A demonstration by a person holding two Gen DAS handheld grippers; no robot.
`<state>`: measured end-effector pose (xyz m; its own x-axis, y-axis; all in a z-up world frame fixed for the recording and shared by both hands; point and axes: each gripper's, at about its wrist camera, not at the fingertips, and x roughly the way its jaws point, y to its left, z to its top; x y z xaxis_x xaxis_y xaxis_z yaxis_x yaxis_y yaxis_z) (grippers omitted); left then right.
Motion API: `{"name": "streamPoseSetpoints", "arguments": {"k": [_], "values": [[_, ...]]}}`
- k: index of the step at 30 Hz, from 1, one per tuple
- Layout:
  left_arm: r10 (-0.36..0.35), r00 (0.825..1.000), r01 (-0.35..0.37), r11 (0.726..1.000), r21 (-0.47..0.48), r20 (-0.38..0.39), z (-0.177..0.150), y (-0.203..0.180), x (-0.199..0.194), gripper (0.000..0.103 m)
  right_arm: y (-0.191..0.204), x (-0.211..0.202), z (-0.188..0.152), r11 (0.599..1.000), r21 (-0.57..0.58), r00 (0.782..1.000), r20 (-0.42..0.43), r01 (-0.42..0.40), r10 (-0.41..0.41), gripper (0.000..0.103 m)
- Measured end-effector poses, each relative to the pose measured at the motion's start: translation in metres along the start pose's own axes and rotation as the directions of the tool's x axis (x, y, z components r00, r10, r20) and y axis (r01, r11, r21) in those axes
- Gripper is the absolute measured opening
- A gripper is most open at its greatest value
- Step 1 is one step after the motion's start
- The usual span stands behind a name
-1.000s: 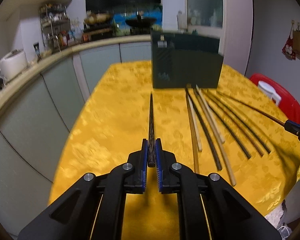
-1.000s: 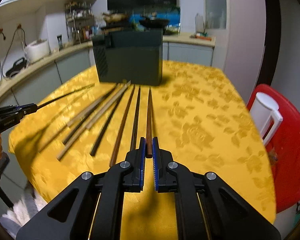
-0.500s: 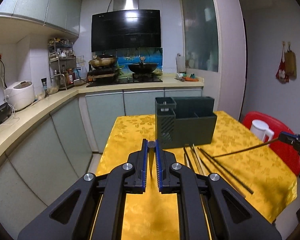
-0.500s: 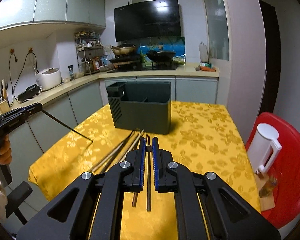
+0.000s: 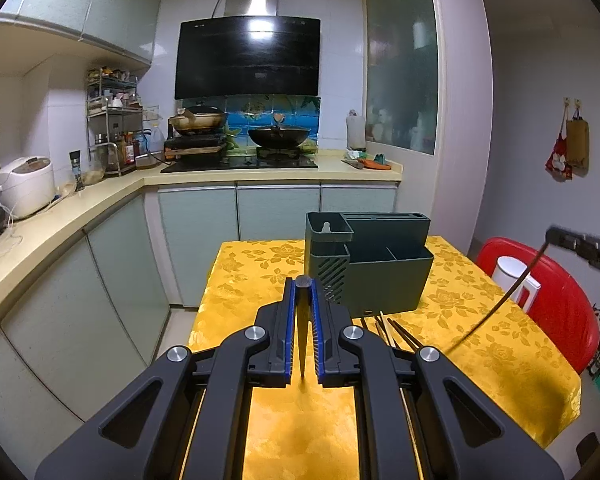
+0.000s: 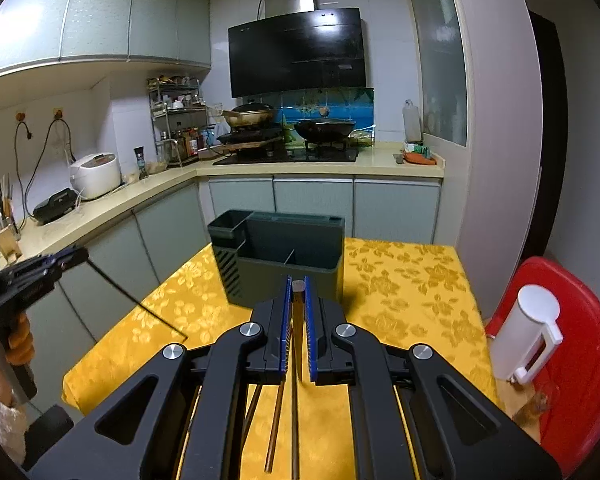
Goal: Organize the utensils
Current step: 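Lift both held chopsticks and carry them over the grey holder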
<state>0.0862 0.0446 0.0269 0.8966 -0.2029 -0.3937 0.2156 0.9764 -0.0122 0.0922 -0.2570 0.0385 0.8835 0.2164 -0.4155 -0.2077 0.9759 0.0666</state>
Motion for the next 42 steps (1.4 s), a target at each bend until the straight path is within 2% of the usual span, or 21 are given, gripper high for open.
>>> {"name": "streamPoseSetpoints", "arguments": {"k": [8,12,21,27,34,42], "values": [[-0.050,0.997,0.051,0.999,0.013,-0.061,0.035,0.000,0.025,0.007,-0.007,0.023,0.040,1.000,0.017,0.999,-0.038,-0.012,0.013,0.007],[-0.082,0.995,0.084,0.996,0.028,-0.060,0.056,-0.005,0.031,0.007,-0.009,0.027,0.057,1.000,0.016,1.000,-0.024,0.000,0.001,0.007],[-0.152,0.988,0.151,0.987,0.056,0.025,0.134,-0.036,0.038,0.007,-0.020,0.034,0.112,0.999,0.028,0.999,0.031,0.037,-0.038,0.007],[-0.165,0.983,0.159,0.984,0.078,0.075,0.172,-0.065,0.057,0.007,-0.025,0.049,0.137,0.998,0.051,0.997,0.060,0.037,-0.040,0.007],[-0.126,0.991,0.120,0.988,0.101,0.053,0.177,-0.085,0.103,0.007,-0.022,0.076,0.146,0.998,0.038,0.998,0.037,0.050,-0.051,0.007],[-0.090,0.994,0.094,0.993,0.070,-0.058,0.143,-0.075,0.161,0.007,-0.026,0.130,0.123,0.998,0.034,0.992,-0.109,0.061,-0.057,0.007]]}}
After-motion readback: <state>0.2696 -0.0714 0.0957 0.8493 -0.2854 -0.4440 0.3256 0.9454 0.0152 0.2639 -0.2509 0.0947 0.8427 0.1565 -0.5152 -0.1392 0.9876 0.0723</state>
